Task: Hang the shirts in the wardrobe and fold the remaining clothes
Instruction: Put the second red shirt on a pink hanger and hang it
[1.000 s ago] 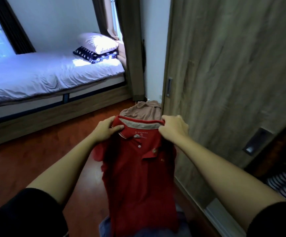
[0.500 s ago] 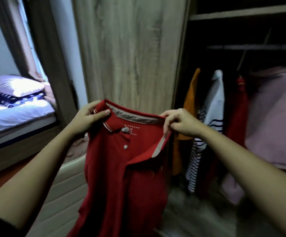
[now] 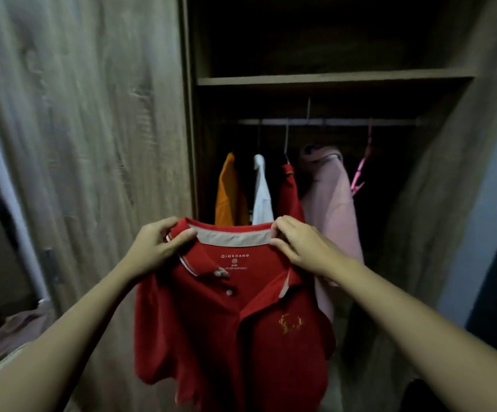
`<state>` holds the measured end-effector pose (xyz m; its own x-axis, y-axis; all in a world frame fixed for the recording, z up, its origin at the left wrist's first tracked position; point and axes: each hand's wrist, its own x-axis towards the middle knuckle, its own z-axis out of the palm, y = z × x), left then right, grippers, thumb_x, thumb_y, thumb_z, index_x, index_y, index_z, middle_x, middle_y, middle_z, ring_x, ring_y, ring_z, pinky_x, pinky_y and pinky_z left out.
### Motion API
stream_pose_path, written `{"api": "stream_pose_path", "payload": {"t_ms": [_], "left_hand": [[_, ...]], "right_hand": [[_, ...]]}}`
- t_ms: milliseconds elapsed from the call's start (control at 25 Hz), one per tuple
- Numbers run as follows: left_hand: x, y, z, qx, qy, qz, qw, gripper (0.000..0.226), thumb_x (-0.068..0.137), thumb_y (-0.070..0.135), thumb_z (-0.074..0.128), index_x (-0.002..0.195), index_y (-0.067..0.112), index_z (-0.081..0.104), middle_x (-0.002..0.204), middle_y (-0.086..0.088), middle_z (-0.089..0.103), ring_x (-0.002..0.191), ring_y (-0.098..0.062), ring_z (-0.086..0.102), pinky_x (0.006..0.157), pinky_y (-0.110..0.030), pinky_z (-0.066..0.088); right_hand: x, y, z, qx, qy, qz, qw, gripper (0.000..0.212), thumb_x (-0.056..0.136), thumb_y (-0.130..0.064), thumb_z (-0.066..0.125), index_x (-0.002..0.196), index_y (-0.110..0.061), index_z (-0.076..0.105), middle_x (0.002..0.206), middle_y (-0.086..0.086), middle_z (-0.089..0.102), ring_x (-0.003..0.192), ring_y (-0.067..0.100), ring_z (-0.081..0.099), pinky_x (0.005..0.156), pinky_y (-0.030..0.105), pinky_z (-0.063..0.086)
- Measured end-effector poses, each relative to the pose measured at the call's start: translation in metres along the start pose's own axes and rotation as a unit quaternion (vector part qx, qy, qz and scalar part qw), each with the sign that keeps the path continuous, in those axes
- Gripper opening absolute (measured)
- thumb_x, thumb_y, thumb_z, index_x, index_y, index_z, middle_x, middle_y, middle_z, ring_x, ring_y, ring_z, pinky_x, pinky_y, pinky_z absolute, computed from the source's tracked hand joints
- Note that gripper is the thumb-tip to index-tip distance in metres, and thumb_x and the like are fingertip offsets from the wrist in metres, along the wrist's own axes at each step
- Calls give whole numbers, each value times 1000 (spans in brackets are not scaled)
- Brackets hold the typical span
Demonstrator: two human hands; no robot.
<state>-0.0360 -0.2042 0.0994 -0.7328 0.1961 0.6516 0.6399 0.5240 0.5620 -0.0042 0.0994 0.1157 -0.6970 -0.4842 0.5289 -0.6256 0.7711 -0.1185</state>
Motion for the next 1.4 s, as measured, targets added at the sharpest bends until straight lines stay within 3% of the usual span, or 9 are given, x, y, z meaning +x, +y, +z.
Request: {"api": "stream_pose_path", "payload": {"t_ms": [200,320,400,520,680,800,960,1160,1400], "left_hand": [[25,-15,53,-41,-75,-14,996,51,77,65,47,85,17,63,79,-2,68,72,-9,62,71,-33,50],[36,-10,80,-7,-132,-2,991,59,76,76,36,72,22,59,62,7,57,60,0,51,63,-27,43],[45,3,95,42,-152,21,987,74,74,84,25,68,19,61,57,4,58,59,-4,55,59,-22,40],[78,35,120,42,-97,48,993,61,88,63,36,69,13,65,53,2,63,58,-5,62,55,-14,41],[150,108,173,5,-32,84,996,40,95,32,52,64,9,62,55,-4,64,52,-9,59,60,-29,45],[202,156,217,-17,-53,95,994,29,92,30,54,80,10,72,68,-5,71,65,-6,63,69,-24,46],[256,183,276,-13,-86,40,995,33,90,33,56,105,7,69,102,-12,71,102,-23,63,85,-26,44],[298,179,331,92,-123,-20,988,38,91,30,57,104,-5,62,109,-24,64,107,-38,58,82,-38,46],[318,180,367,195,-167,18,966,30,90,13,56,114,-4,59,117,-24,61,111,-40,57,90,-41,46]], "right_hand": [[-13,38,-36,-12,-30,-14,999,26,92,-5,50,104,-16,69,106,0,63,98,16,62,85,29,50],[-16,53,-53,10,-30,7,999,24,93,-4,51,105,-12,70,107,3,65,99,12,61,88,20,46],[-20,64,-59,12,-35,18,999,23,93,-6,51,105,-12,70,108,3,64,101,10,60,90,16,44],[-23,76,-59,3,-52,17,999,22,93,-7,51,105,-11,70,108,3,64,101,12,60,90,18,44],[-31,99,-61,-25,-61,13,998,22,93,-9,50,104,-13,69,104,2,64,100,15,61,89,26,47],[-39,119,-69,-42,-63,12,997,23,92,-7,52,106,-13,68,106,3,65,100,16,61,88,31,48],[-46,139,-80,-36,-74,20,996,24,91,-5,53,108,-12,68,108,5,63,101,17,61,89,31,48],[-45,163,-94,-44,-82,12,996,28,90,-3,52,112,-14,66,108,3,60,100,16,59,87,29,47],[-43,184,-95,-38,-90,9,995,33,88,0,52,115,-15,65,114,3,59,105,16,58,90,28,46]]}}
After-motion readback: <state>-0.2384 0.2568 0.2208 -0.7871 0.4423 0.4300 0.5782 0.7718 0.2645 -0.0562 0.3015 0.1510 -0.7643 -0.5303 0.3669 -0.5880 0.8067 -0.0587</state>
